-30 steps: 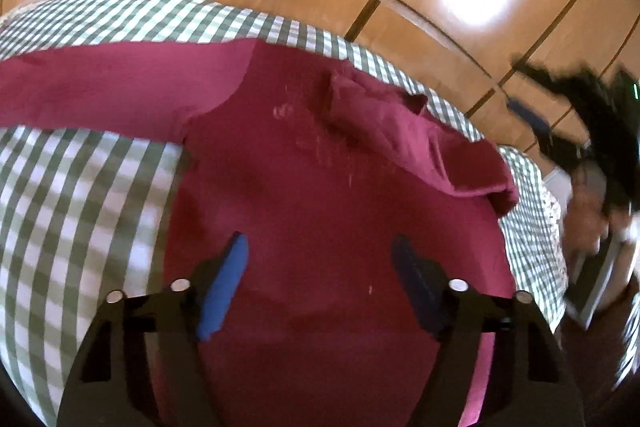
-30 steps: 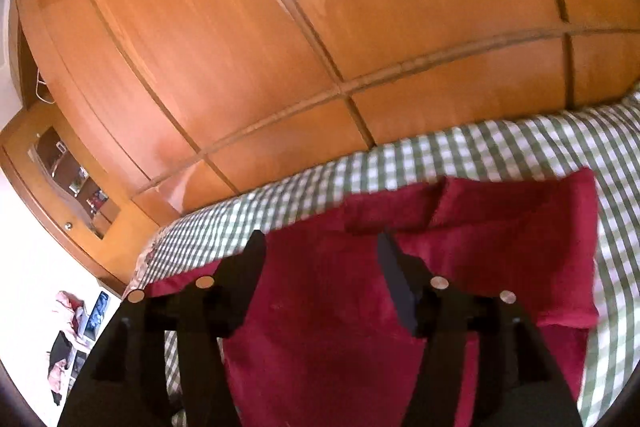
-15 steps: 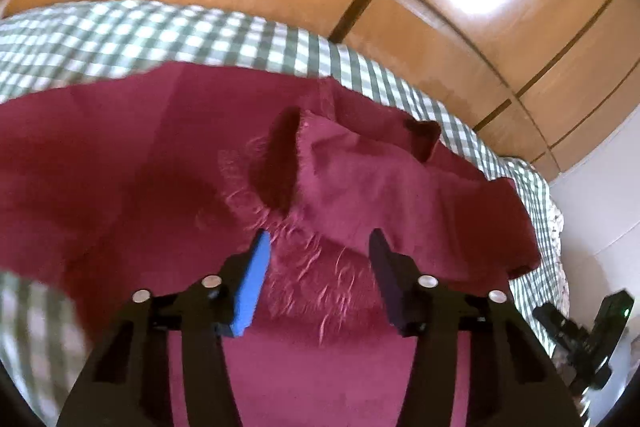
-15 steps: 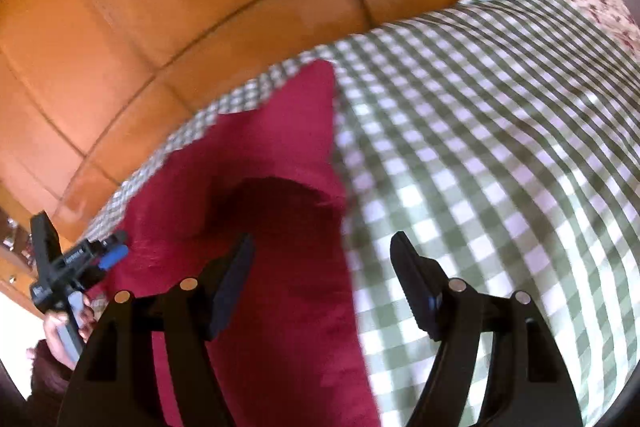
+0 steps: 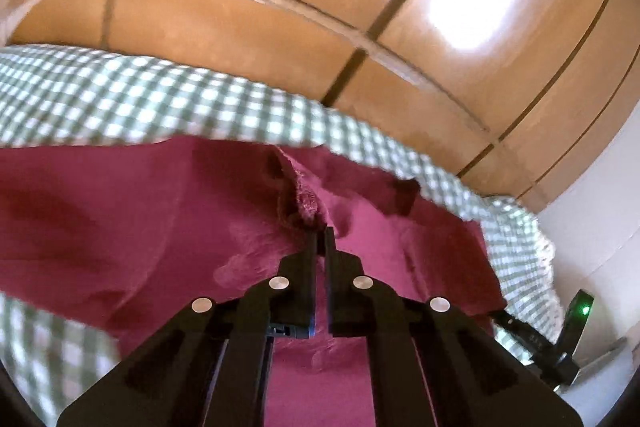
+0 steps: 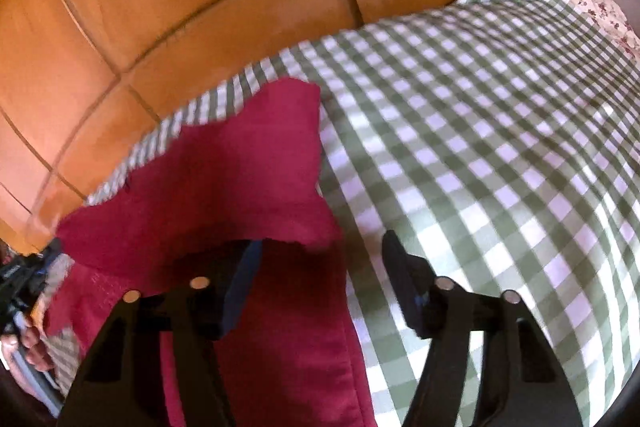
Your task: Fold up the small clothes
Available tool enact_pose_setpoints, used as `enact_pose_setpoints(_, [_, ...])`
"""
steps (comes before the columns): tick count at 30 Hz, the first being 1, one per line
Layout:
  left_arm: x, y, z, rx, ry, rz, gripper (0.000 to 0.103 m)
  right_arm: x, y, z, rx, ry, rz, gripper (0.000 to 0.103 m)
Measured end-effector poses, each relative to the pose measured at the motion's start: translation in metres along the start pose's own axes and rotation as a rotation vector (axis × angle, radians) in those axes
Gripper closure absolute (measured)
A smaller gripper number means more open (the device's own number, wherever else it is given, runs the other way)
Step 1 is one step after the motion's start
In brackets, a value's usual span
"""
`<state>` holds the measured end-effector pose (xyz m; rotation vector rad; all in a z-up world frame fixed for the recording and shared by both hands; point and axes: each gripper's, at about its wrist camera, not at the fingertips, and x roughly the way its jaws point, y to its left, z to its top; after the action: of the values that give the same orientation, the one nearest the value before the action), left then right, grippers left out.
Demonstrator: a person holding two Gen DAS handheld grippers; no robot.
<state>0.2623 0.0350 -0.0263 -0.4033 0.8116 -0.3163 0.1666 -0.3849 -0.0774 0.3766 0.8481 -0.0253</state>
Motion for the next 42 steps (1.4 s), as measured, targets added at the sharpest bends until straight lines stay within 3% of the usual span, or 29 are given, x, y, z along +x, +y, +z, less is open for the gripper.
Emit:
enact_pose_setpoints(2, [0.004,0.007,-0.011,0.027,0.028,0.059,0.101,-0.004,0.004,-0.007,-0.041,0.013,0.0,0.049])
enact_pose_setpoints(6, [0.013,0.015,-0.026,0.04,0.065,0.093,0.101,-0.027,0.015,-0.015,-0.147,0.032,0.011,0.049])
enact_pose_setpoints(11, [0.009,0.011,-0.035,0.075,0.039,0.108,0.101,-0.063,0.043,-0.007,-0.232,-0.054,0.087,0.048])
enact_pose_setpoints(14, [0.002,0.01,-0.034,0.078,0.016,0.11,0.101,-0.046,0.064,0.006,-0.236,-0.056,0.09,0.048])
enact_pose_setpoints(19, [0.008,0.016,-0.036,0.102,0.022,0.199,0.101,0.026,0.075,0.0,-0.239,0.065,-0.012,0.049])
enact_pose_setpoints(22, [0.021,0.028,-0.042,0.101,0.047,0.325,0.101,0.032,0.078,-0.015,-0.27,-0.007,-0.044,0.047])
enact_pose_setpoints(25, [0.015,0.043,-0.045,0.033,0.041,0.295,0.099,0.031,0.083,-0.022,-0.297,-0.038,-0.07,0.046])
enact_pose_setpoints(27, [0.002,0.05,-0.046,0.003,0.016,0.291,0.082,0.032,0.086,-0.024,-0.308,-0.042,-0.081,0.045])
enact_pose_setpoints(29, [-0.016,0.055,-0.049,-0.037,-0.035,0.281,0.045,0.032,0.09,-0.023,-0.317,-0.043,-0.091,0.044])
enact_pose_setpoints(31, [-0.041,0.064,-0.053,-0.084,-0.115,0.306,0.021,0.034,0.093,-0.026,-0.321,-0.048,-0.093,0.043])
enact_pose_setpoints(35, [-0.086,0.106,-0.061,-0.245,-0.189,0.313,0.02,0.032,0.091,-0.024,-0.313,-0.054,-0.08,0.042])
enact_pose_setpoints(40, [-0.141,0.186,-0.071,-0.507,-0.252,0.402,0.02,0.029,0.091,-0.023,-0.314,-0.058,-0.08,0.042])
enact_pose_setpoints(42, [-0.161,0.222,-0.072,-0.609,-0.254,0.391,0.02,0.03,0.09,-0.023,-0.314,-0.057,-0.08,0.042])
